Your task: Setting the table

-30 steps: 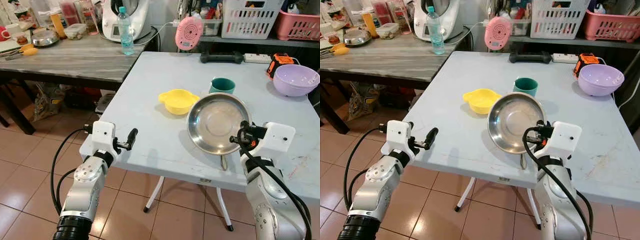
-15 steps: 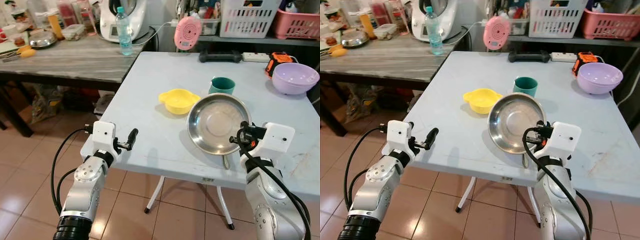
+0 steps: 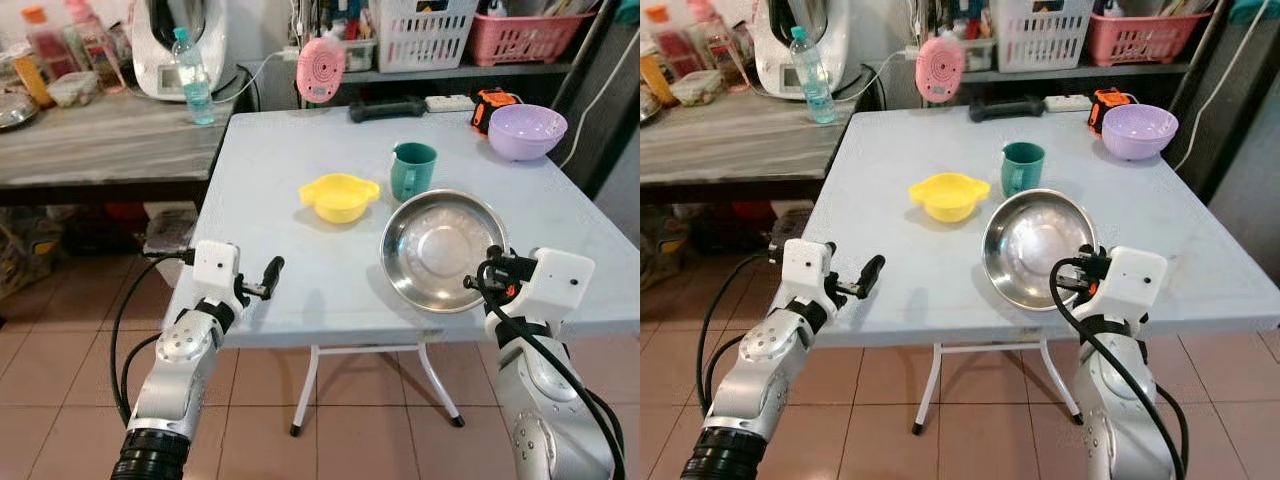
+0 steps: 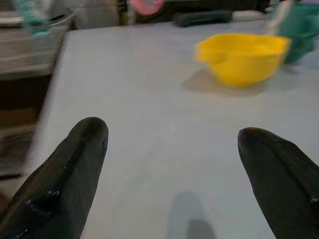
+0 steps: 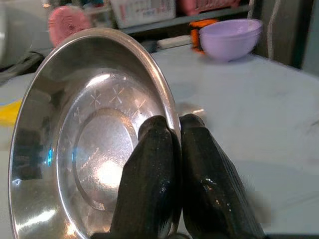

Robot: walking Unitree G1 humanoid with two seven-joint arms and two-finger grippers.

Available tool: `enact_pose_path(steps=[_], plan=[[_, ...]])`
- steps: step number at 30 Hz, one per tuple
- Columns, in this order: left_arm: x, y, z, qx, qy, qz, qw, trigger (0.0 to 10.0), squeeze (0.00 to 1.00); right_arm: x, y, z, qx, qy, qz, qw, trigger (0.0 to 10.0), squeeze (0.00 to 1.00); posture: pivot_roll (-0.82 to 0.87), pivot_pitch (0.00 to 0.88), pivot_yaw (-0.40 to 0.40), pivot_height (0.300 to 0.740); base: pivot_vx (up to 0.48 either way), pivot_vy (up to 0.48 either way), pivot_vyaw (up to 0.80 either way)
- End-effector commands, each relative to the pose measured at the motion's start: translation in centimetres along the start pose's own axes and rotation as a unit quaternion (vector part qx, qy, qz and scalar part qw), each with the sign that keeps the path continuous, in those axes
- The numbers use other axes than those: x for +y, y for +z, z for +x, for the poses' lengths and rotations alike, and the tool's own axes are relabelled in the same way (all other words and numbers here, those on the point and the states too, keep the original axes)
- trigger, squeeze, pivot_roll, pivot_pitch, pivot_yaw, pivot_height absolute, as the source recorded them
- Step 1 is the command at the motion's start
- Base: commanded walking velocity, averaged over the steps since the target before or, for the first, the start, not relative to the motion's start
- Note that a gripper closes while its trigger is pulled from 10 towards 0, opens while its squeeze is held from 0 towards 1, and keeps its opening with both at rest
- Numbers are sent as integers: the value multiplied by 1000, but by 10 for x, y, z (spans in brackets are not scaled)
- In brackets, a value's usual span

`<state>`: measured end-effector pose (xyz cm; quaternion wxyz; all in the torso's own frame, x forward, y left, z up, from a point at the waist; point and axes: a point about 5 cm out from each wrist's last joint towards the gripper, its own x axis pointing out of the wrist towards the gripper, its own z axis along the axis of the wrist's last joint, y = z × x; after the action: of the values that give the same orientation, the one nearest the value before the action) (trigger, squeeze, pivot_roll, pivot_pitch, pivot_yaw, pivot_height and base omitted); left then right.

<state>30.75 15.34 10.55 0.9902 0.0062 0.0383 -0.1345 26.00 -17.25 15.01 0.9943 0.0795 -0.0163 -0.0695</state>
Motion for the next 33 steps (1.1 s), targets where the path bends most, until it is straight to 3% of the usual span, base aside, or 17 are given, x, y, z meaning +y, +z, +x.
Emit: enact_pose_path(steps=[1, 33], plan=[[0, 0, 1, 0, 0, 3, 1000, 10000, 0, 3, 6, 1, -15, 8, -1, 1000, 10000, 0, -109, 20, 64, 740, 0, 405, 0], [-3, -1, 2, -6, 3, 8, 1000, 10000, 0, 5, 10, 4, -31, 18, -7, 999, 10000, 0, -103, 14, 66, 740, 0, 443, 0]])
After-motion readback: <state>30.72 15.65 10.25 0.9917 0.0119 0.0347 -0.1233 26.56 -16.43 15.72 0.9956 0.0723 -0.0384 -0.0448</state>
